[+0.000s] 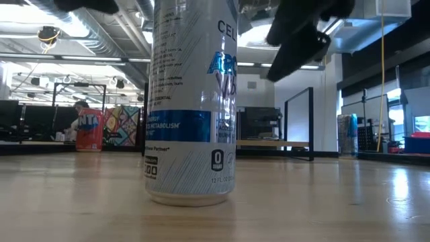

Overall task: Place canned beverage on shelf
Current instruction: Put the white and blue soda can on the shelf and align it with the other white and blue soda can

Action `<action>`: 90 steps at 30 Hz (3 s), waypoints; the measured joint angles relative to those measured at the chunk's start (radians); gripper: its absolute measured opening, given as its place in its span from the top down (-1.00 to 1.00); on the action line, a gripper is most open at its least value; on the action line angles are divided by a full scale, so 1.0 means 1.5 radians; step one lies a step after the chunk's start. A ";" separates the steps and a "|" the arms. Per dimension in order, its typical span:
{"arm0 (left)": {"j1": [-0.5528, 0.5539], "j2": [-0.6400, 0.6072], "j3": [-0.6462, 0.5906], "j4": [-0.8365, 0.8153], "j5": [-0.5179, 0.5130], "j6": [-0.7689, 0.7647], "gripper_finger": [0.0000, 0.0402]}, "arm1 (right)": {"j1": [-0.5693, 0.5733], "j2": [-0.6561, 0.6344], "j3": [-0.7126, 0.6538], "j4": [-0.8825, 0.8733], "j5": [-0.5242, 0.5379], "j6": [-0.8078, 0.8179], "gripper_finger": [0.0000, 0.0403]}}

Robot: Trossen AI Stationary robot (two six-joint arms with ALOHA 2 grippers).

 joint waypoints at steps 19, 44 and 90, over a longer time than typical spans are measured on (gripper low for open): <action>-0.013 0.199 0.000 0.178 -0.096 -0.163 -0.72 | 0.001 0.019 -0.054 0.193 0.099 -0.008 -0.44; -0.018 0.198 0.000 0.068 -0.208 -0.300 -0.72 | 0.042 0.020 -0.054 0.211 0.007 0.017 -0.44; -0.077 0.110 0.000 0.011 -0.108 -0.226 -0.72 | 0.023 0.076 -0.008 0.483 -0.028 -0.160 -0.44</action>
